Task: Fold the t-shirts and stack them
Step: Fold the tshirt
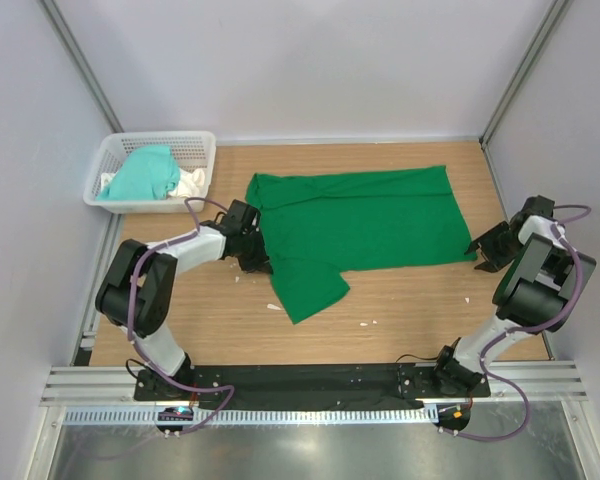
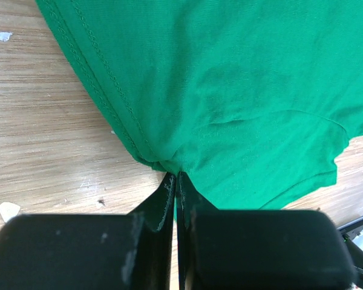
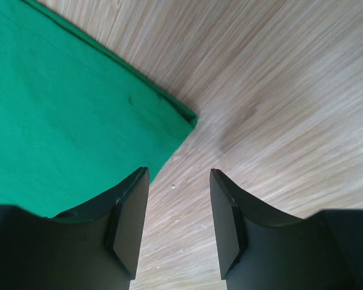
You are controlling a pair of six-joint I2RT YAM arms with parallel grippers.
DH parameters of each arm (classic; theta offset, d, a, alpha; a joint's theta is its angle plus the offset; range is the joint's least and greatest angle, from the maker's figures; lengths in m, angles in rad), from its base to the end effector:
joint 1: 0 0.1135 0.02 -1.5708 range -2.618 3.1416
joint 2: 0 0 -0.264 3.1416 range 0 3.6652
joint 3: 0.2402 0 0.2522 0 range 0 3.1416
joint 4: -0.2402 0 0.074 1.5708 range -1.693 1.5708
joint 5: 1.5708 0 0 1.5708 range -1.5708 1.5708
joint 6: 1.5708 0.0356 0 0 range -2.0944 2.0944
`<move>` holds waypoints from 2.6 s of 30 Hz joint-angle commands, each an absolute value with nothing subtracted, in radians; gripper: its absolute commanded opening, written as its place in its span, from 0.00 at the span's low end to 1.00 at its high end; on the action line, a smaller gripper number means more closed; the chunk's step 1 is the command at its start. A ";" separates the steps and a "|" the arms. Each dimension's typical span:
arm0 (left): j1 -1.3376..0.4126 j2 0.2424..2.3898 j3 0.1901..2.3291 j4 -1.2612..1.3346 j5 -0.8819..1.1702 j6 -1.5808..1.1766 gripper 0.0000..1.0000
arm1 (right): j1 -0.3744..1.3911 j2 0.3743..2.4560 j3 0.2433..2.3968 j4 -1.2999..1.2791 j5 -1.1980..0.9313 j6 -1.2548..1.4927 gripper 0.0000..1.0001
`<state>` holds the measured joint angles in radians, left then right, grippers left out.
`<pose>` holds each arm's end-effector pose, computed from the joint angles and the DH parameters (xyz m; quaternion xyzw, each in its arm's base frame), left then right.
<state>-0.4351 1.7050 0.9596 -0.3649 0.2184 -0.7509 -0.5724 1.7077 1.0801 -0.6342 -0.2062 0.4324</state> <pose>0.2909 -0.1437 0.1556 -0.1276 0.9597 -0.2148 0.1288 0.2752 -0.1686 0.1761 0.4594 0.8690 0.0907 0.1598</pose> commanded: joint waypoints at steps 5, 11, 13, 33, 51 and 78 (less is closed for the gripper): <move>-0.430 1.649 0.968 -0.365 0.229 -0.733 0.00 | -0.580 1.750 1.083 -0.557 -0.209 0.462 0.47; -0.430 1.626 0.960 -0.367 0.224 -0.738 0.00 | -0.586 1.787 1.086 -0.531 -0.190 0.460 0.43; -0.430 1.621 0.960 -0.373 0.224 -0.739 0.00 | -0.586 1.802 1.088 -0.522 -0.189 0.454 0.39; -0.430 1.575 0.943 -0.385 0.218 -0.770 0.00 | -0.584 1.838 1.109 -0.520 -0.187 0.397 0.01; -0.339 1.617 1.141 -0.465 0.261 -0.857 0.00 | -0.531 1.853 1.368 -0.650 -0.229 0.483 0.01; -0.210 1.967 1.476 -0.469 0.350 -0.925 0.00 | -0.417 2.197 1.862 -0.781 -0.253 0.480 0.01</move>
<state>-0.2264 1.9617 1.4220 -0.4671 0.3347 -0.9176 -0.4244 2.1860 1.7966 -0.7765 -0.2428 0.4736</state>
